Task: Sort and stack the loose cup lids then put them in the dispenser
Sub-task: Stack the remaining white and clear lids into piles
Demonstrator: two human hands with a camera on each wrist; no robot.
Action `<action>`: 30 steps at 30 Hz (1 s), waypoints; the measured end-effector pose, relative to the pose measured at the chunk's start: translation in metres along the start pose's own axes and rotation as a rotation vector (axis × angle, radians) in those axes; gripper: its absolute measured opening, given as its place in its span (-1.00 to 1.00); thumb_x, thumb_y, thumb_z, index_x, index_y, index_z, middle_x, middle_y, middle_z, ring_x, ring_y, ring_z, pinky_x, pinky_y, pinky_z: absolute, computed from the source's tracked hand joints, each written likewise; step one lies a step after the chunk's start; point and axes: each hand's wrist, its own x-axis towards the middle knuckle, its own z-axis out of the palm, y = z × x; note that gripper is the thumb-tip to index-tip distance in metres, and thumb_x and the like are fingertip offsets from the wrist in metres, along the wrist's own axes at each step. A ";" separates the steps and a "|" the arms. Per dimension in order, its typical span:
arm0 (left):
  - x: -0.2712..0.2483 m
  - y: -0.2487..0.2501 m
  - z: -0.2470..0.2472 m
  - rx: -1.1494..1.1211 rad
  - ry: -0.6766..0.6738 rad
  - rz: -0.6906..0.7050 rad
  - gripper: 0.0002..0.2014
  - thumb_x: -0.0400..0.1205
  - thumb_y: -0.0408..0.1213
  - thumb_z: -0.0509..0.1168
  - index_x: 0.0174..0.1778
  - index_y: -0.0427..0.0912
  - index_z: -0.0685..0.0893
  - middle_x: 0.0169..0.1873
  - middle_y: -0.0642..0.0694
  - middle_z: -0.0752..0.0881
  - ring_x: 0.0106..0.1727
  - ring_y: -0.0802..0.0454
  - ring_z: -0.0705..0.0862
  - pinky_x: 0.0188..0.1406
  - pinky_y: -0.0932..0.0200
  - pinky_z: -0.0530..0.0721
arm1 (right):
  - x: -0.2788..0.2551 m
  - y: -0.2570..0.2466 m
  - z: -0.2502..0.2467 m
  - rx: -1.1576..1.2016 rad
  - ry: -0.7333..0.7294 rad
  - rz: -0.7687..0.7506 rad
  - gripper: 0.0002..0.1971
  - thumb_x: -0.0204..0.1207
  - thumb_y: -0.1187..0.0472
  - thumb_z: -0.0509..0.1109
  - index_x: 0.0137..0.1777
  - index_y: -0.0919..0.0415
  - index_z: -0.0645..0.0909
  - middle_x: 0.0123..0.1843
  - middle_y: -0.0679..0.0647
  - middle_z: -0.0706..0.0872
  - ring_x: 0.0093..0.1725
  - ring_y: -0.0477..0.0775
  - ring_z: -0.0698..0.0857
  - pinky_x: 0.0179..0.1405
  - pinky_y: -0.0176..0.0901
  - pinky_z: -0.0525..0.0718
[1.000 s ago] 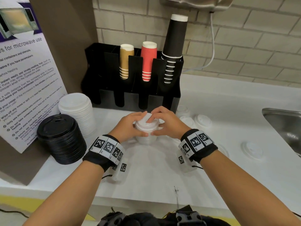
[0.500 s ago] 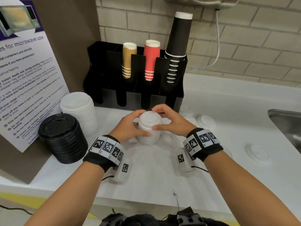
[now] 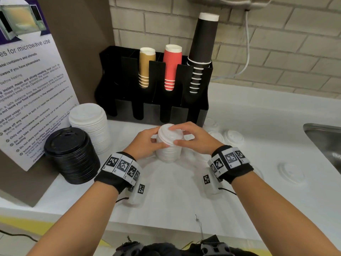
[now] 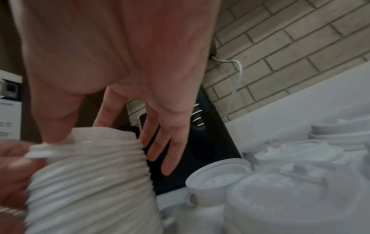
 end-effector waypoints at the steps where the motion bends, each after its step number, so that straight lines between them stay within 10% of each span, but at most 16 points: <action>1: -0.001 0.000 -0.001 0.009 -0.022 -0.010 -0.42 0.54 -0.36 0.49 0.50 -0.10 0.54 0.33 -0.05 0.67 0.30 -0.02 0.67 0.37 0.00 0.62 | 0.001 -0.001 0.001 -0.030 0.003 -0.014 -0.56 0.51 0.10 0.48 0.39 -0.05 0.57 0.29 0.04 0.54 0.32 0.01 0.50 0.39 -0.08 0.53; 8: 0.000 0.002 -0.005 0.010 -0.104 -0.086 -0.38 0.49 -0.37 0.54 0.48 -0.09 0.55 0.29 -0.07 0.69 0.27 -0.06 0.69 0.34 -0.14 0.64 | 0.010 -0.005 -0.001 -0.199 -0.076 0.002 -0.53 0.48 0.10 0.50 0.39 -0.17 0.55 0.27 0.08 0.52 0.31 0.06 0.47 0.34 -0.08 0.51; 13: 0.002 0.000 -0.003 -0.009 -0.104 -0.122 0.03 0.48 -0.19 0.56 0.70 0.20 -0.02 0.36 -0.01 0.60 0.33 0.01 0.63 0.37 0.01 0.60 | 0.020 -0.010 -0.006 -0.292 -0.152 0.030 -0.52 0.48 0.05 0.48 0.40 -0.18 0.53 0.25 0.10 0.54 0.28 0.04 0.46 0.28 -0.04 0.55; 18: 0.008 -0.001 -0.001 0.051 -0.052 -0.102 -0.19 0.49 -0.17 0.53 0.64 0.03 0.31 0.43 0.02 0.53 0.37 0.00 0.57 0.43 0.01 0.54 | 0.026 -0.006 -0.028 -0.016 -0.144 0.147 -0.65 0.60 0.07 0.36 0.38 -0.07 0.56 0.27 0.02 0.65 0.26 -0.04 0.60 0.15 -0.25 0.59; 23: 0.013 0.000 -0.002 0.097 -0.091 -0.031 -0.44 0.50 -0.21 0.54 0.40 0.11 0.52 0.35 0.03 0.58 0.39 0.00 0.56 0.38 0.16 0.52 | 0.037 0.014 -0.039 -0.580 -0.126 0.444 -0.57 0.62 0.02 0.30 0.43 0.18 0.50 0.45 0.17 0.52 0.44 0.20 0.46 0.41 -0.05 0.43; 30: 0.014 0.000 -0.001 0.090 -0.158 -0.100 -0.19 0.55 -0.13 0.48 0.68 0.05 0.21 0.45 0.11 0.43 0.42 0.06 0.52 0.48 0.07 0.48 | 0.047 0.019 -0.014 -0.751 -0.244 0.442 -0.47 0.37 -0.03 0.55 0.23 0.24 0.53 0.18 0.16 0.64 0.16 0.19 0.63 0.07 -0.07 0.61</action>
